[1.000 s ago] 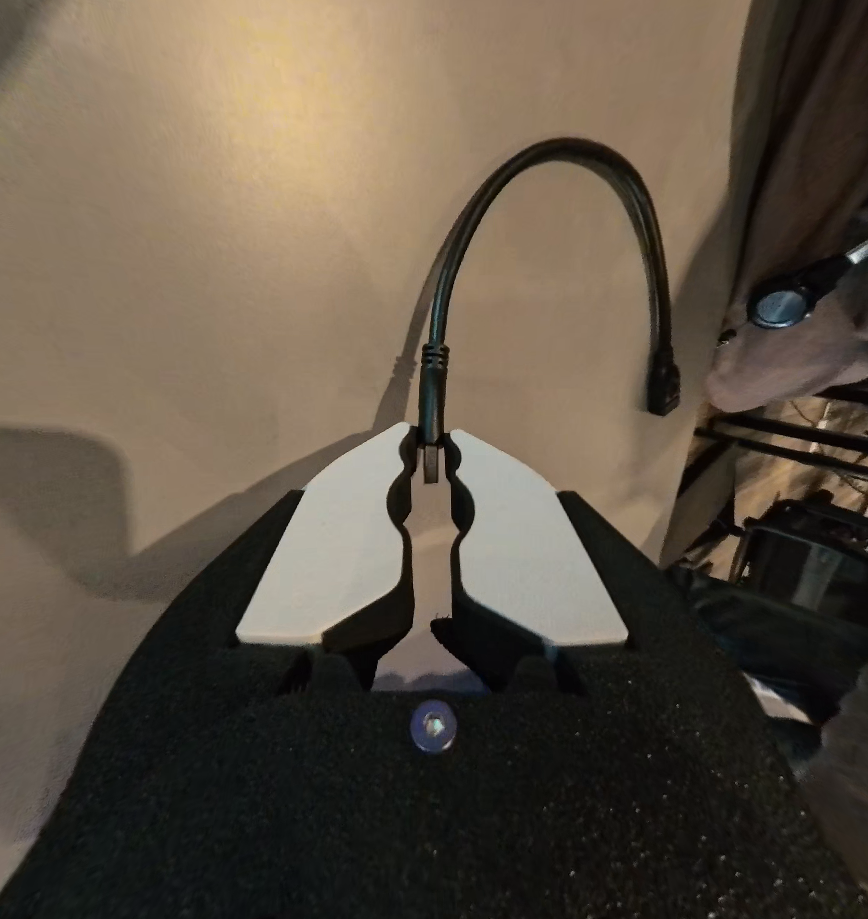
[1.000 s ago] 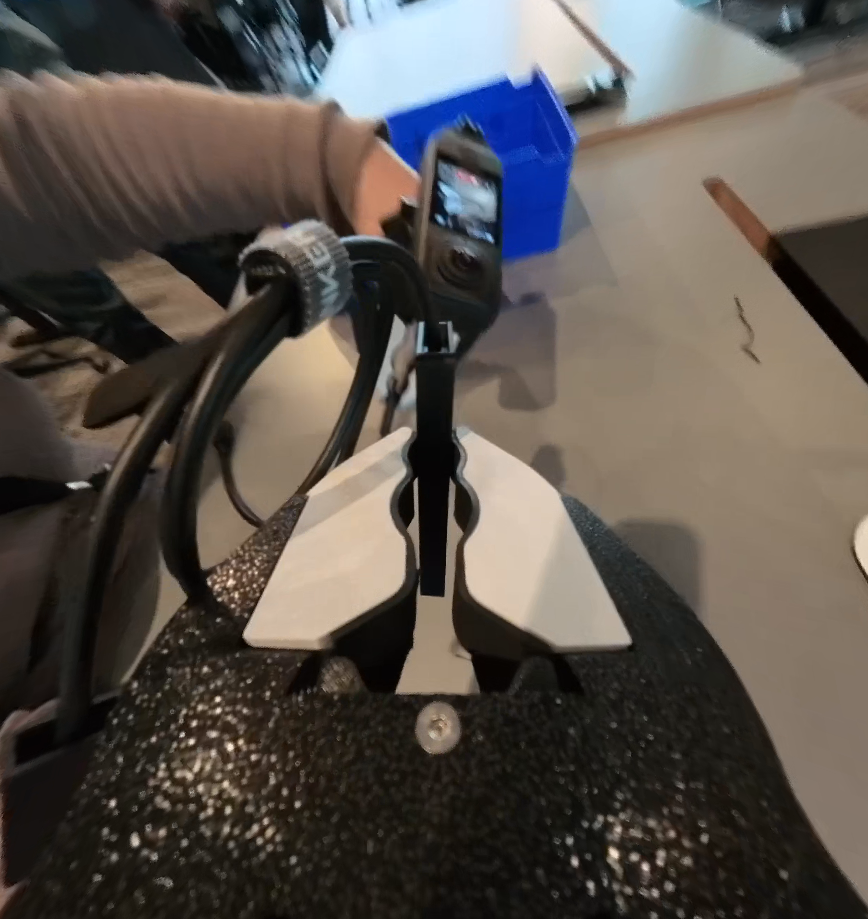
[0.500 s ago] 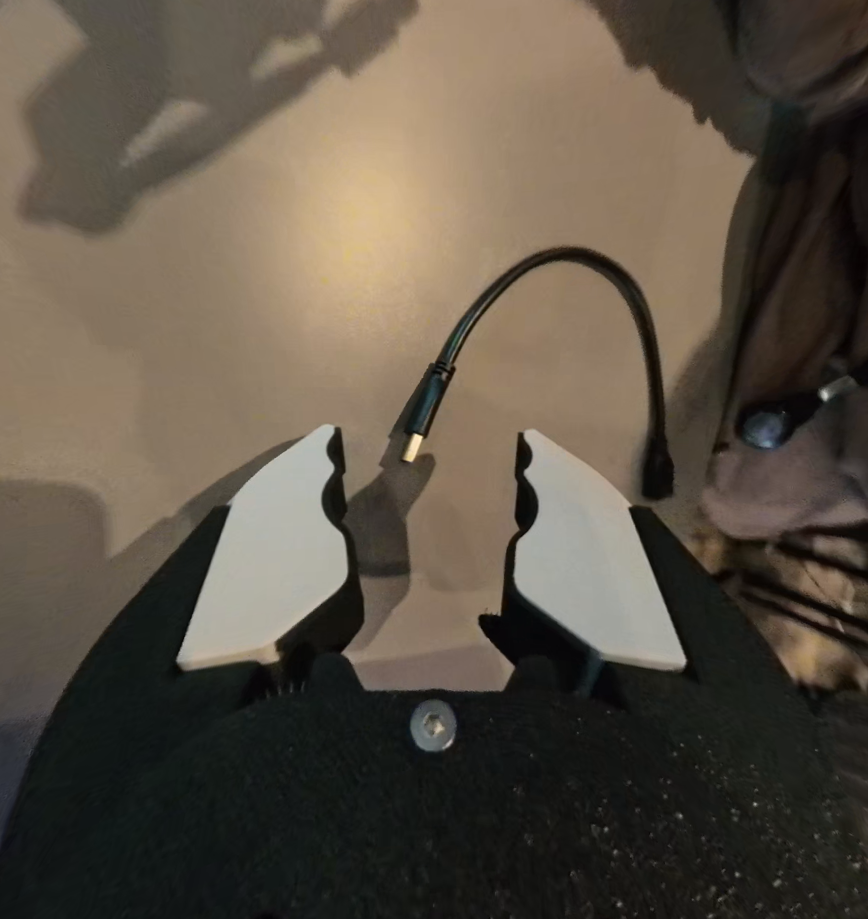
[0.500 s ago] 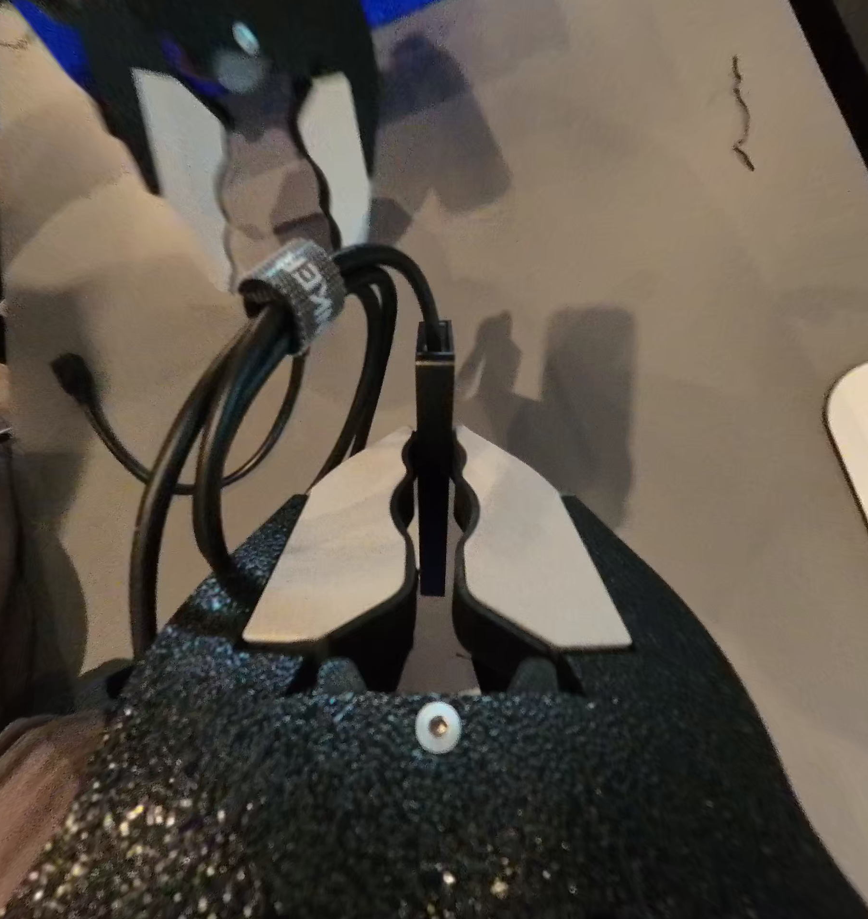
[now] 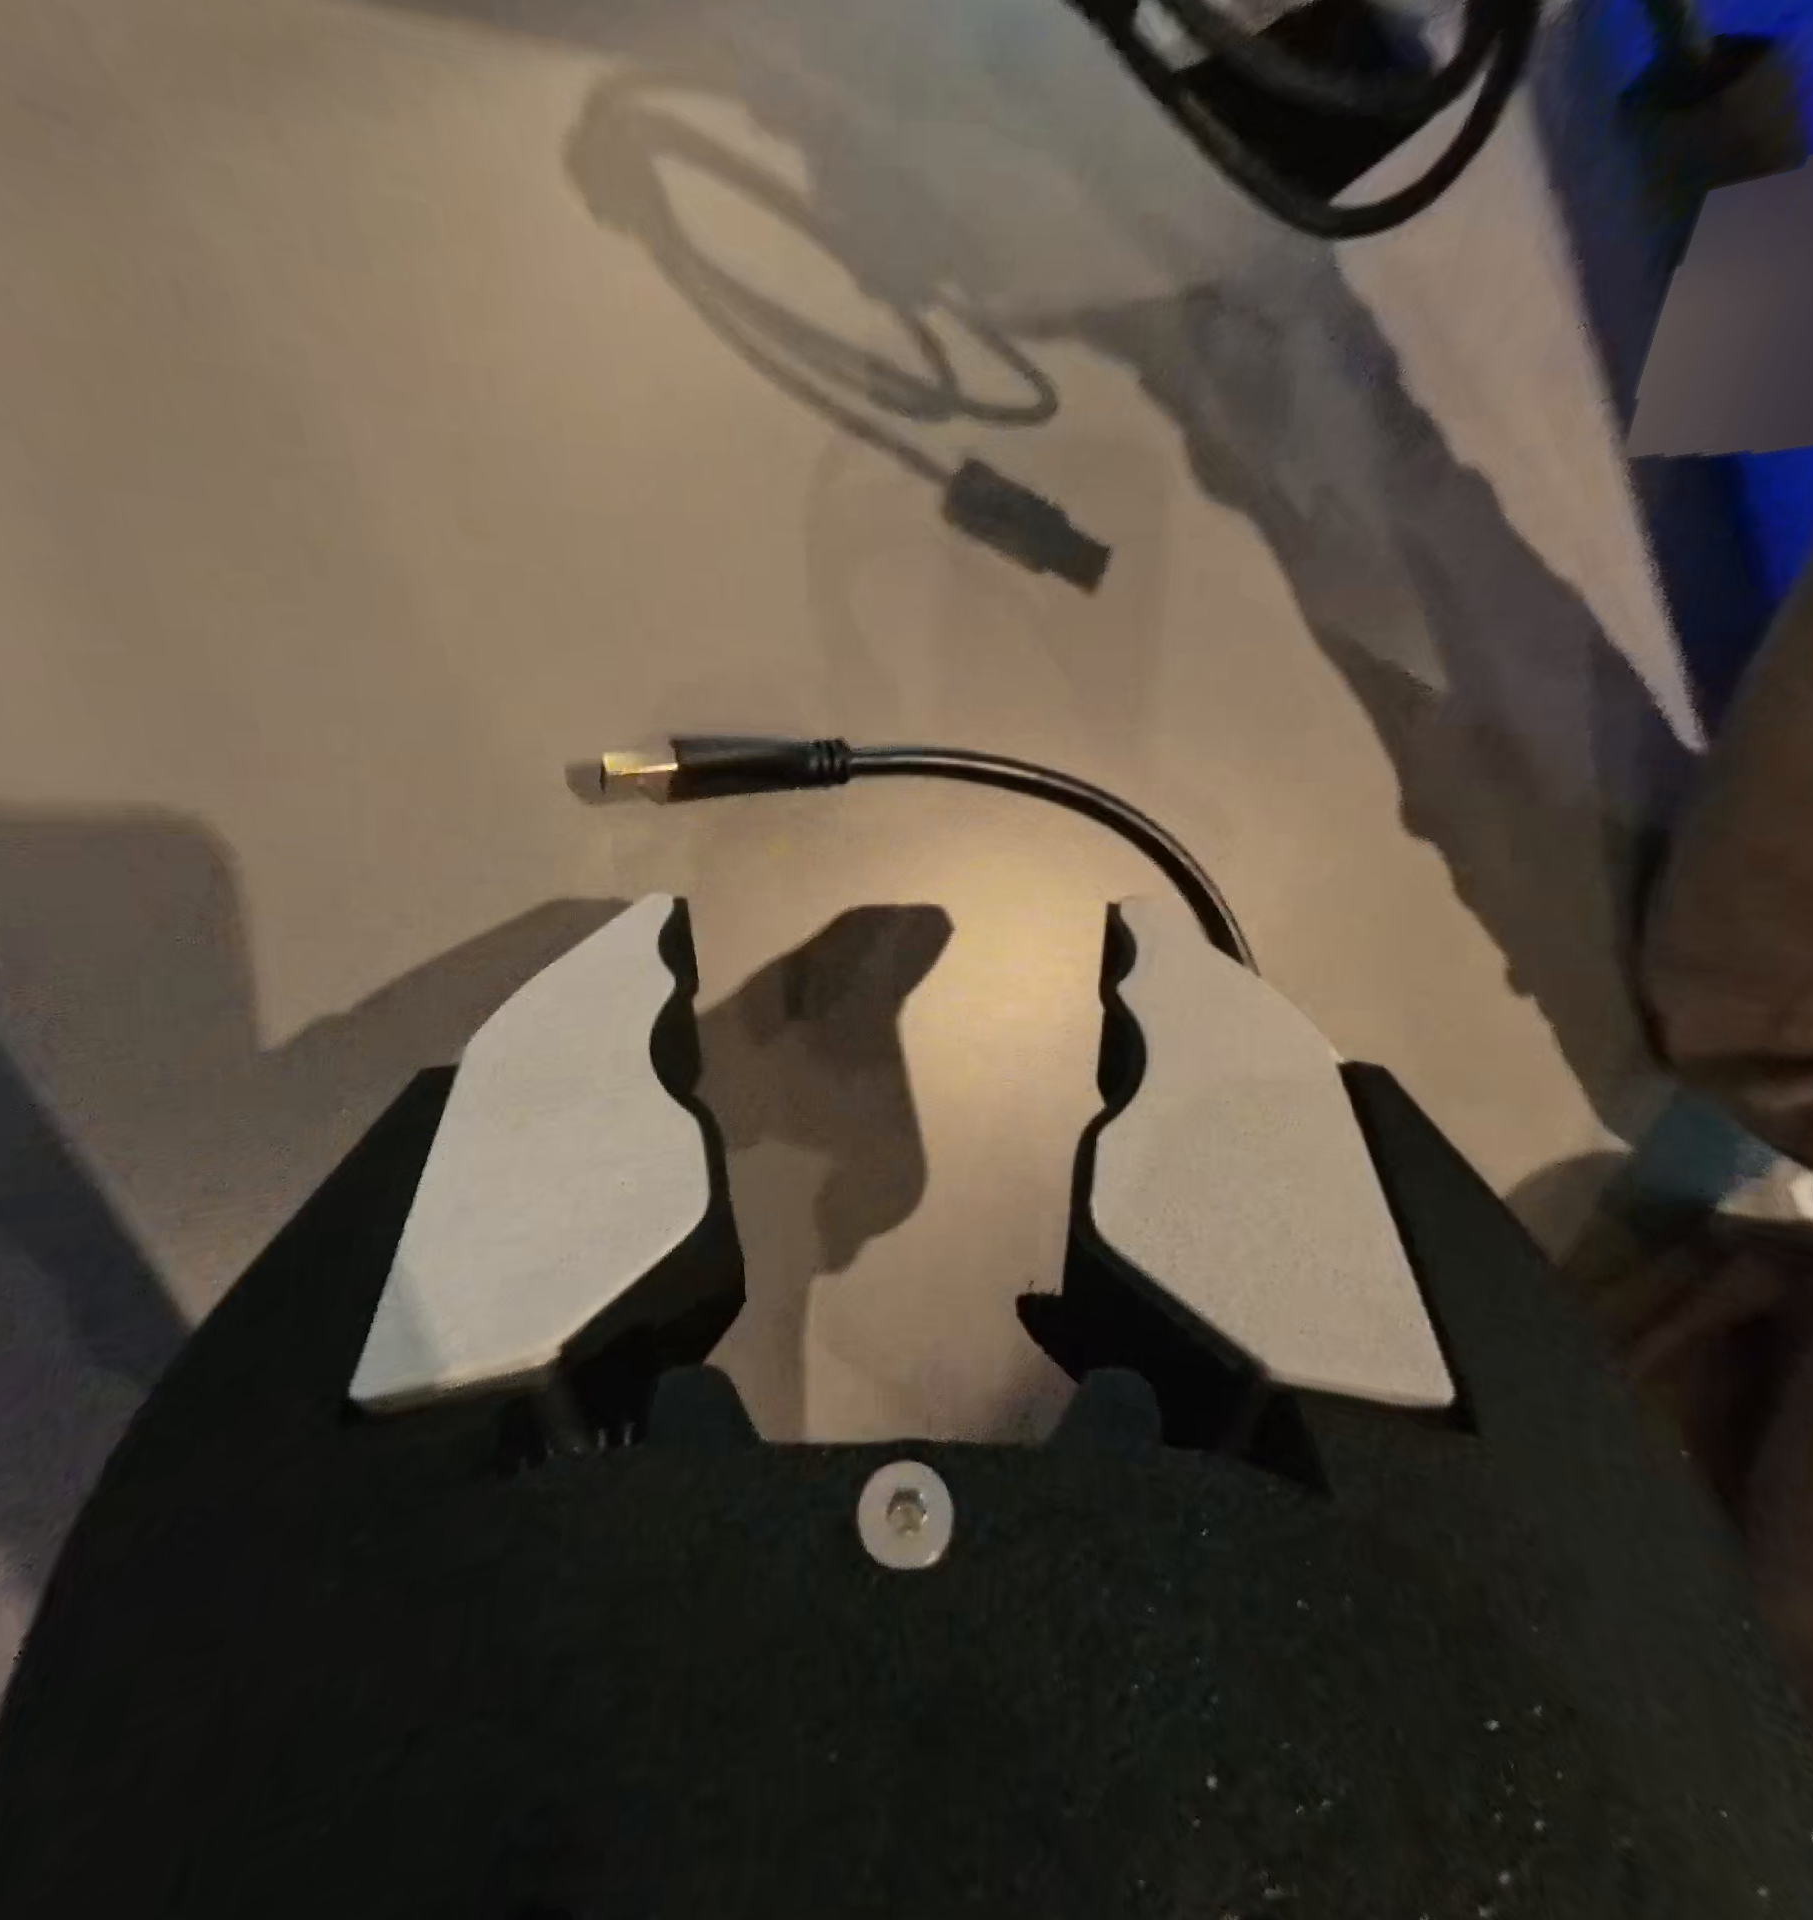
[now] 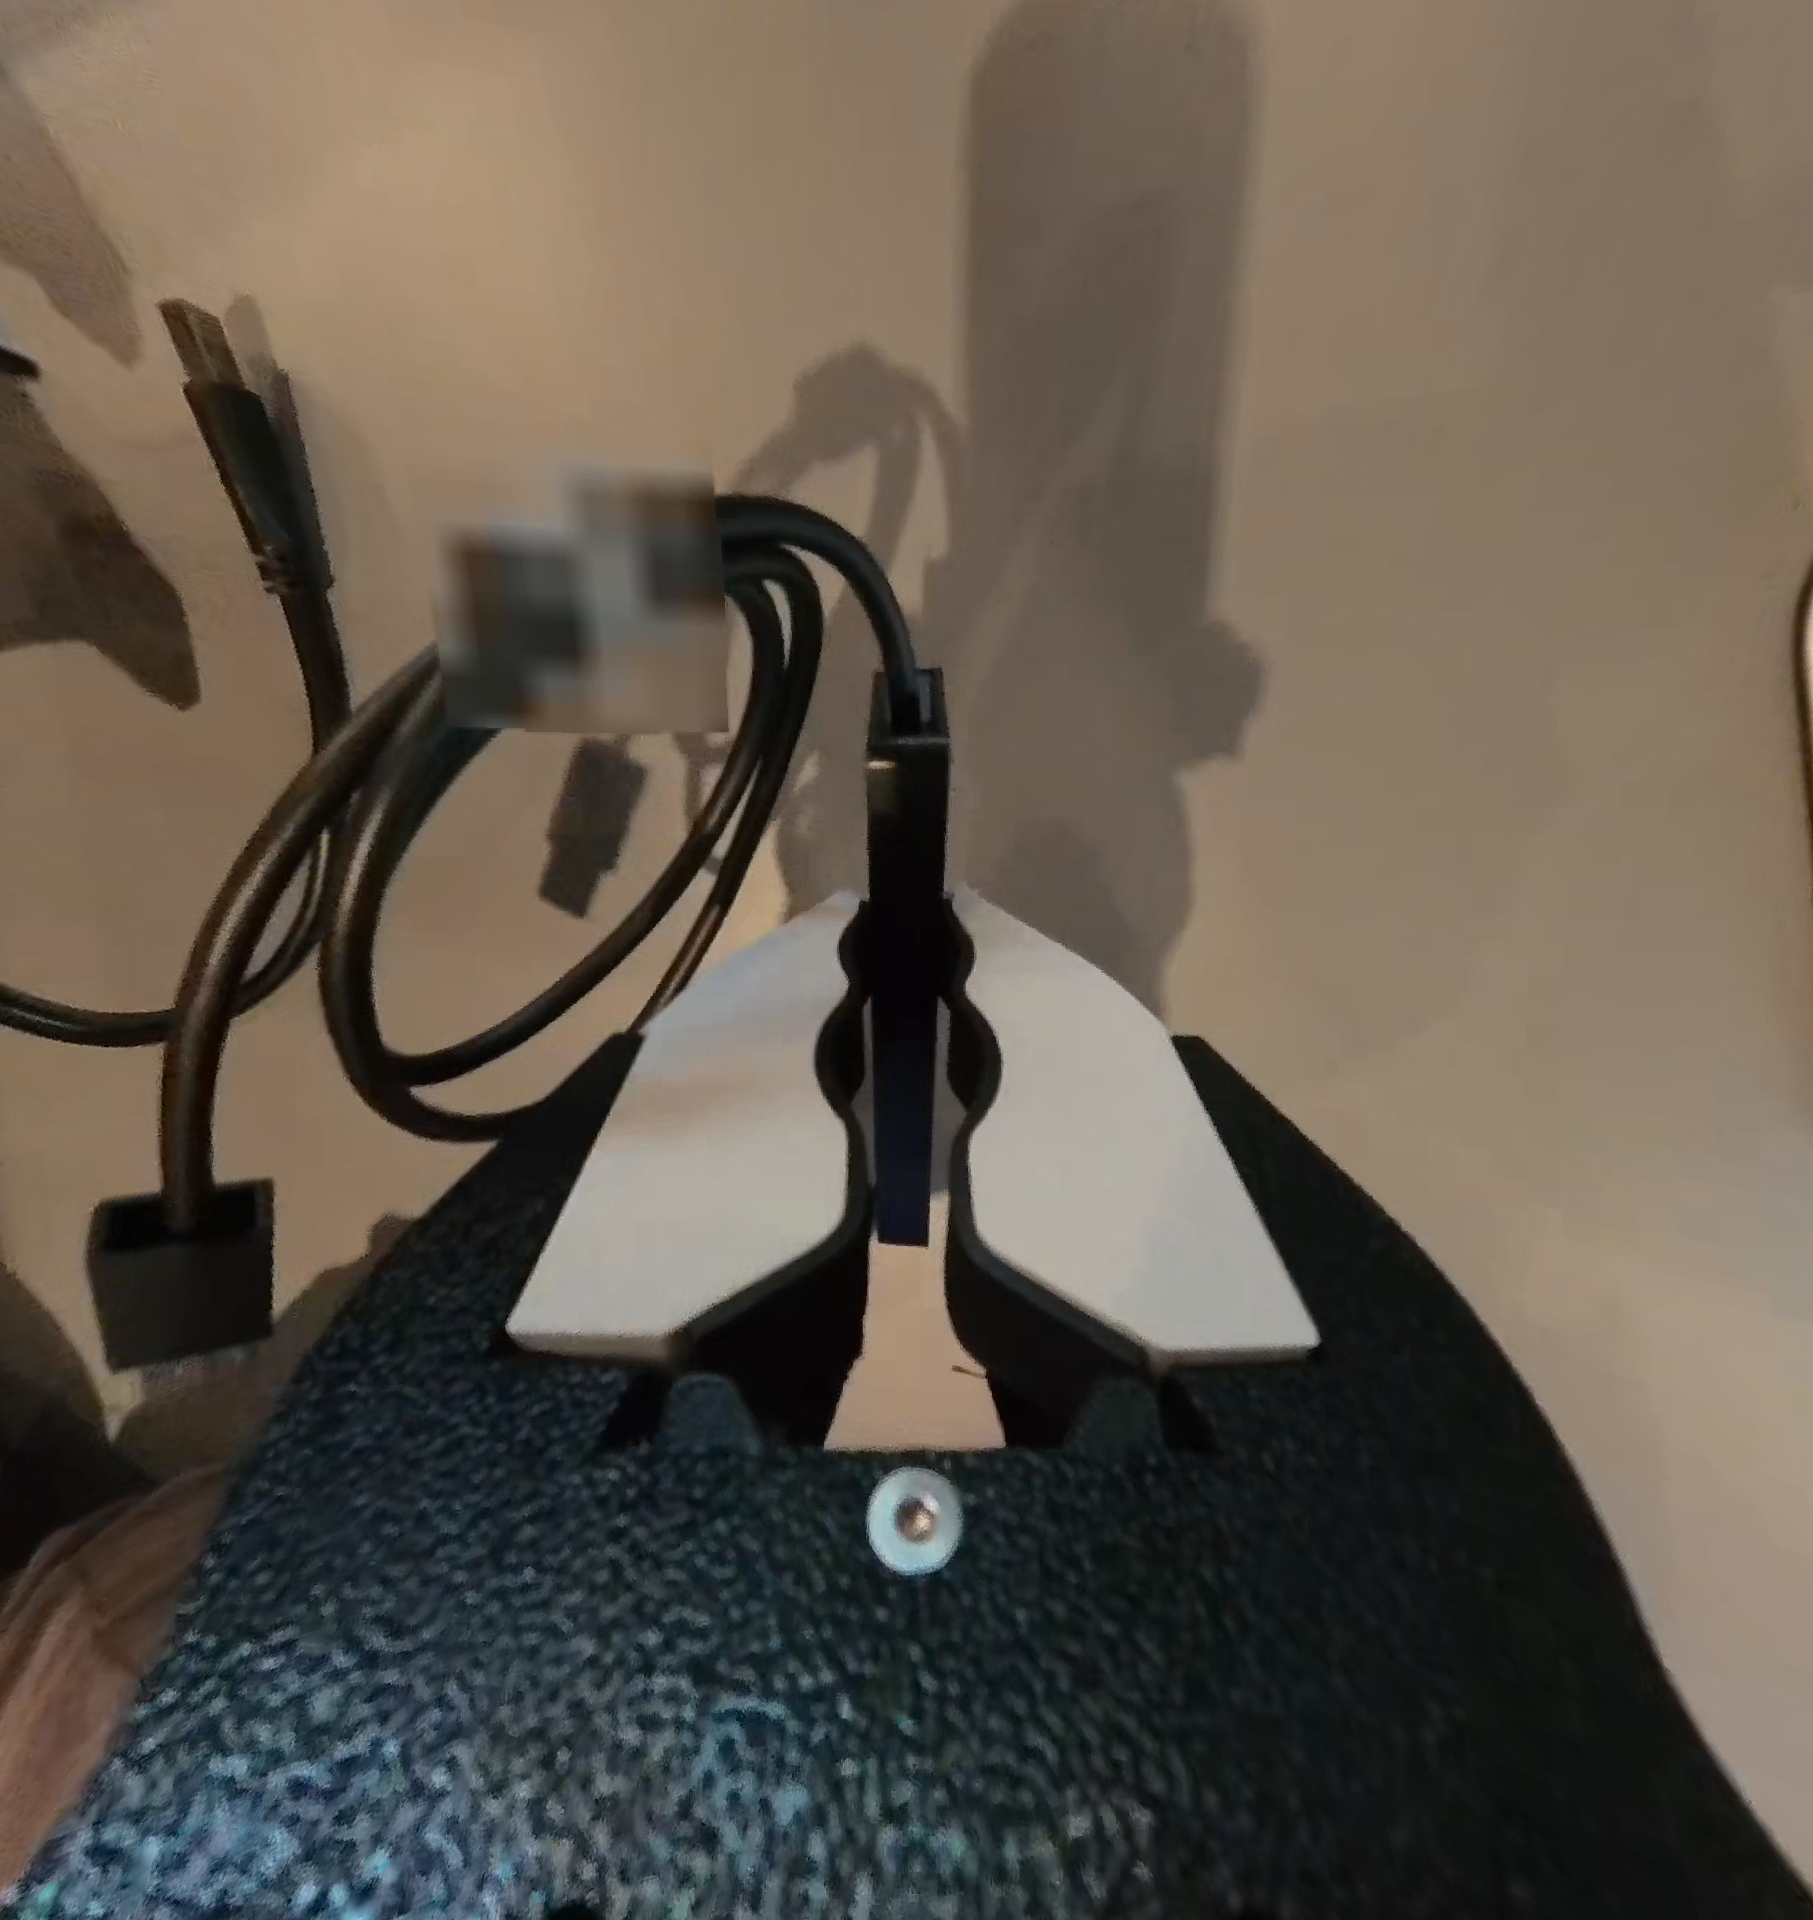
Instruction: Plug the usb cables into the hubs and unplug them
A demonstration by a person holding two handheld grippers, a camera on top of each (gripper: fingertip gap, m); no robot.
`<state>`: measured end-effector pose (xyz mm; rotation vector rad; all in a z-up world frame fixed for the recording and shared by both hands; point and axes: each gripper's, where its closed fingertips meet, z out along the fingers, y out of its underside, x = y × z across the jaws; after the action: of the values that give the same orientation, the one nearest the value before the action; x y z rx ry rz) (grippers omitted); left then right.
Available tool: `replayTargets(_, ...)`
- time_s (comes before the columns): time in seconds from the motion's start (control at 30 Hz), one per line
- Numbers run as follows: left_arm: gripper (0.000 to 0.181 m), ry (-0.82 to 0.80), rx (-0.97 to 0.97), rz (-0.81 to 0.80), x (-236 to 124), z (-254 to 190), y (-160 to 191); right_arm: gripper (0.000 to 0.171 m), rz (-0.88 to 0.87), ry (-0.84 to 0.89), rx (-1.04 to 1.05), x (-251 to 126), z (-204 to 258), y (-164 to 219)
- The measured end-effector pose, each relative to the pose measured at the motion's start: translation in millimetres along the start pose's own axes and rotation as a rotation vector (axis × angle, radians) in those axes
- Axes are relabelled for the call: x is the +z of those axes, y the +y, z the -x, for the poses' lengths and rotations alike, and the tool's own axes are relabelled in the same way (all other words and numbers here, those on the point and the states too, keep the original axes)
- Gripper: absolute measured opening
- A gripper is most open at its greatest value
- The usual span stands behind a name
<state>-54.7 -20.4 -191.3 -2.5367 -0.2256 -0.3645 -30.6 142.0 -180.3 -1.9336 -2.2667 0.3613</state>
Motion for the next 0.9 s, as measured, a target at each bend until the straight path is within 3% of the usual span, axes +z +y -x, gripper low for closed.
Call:
replayTargets(0.33,0.073,-0.203,-0.123,0.167,13.2,21.7,-12.7,0.010,0.081,0.069,-0.084,17.6,-4.4,0.9)
replayTargets(0.57,0.071,-0.217,-0.246,0.320,21.8,29.2,-8.8,0.010,0.151,0.095,-0.113,27.7,-6.1,4.2)
replayTargets(0.9,0.054,-0.298,-0.192,0.408,26.7,31.6,-9.3,0.024,0.153,0.024,-0.070,33.6,4.8,1.2)
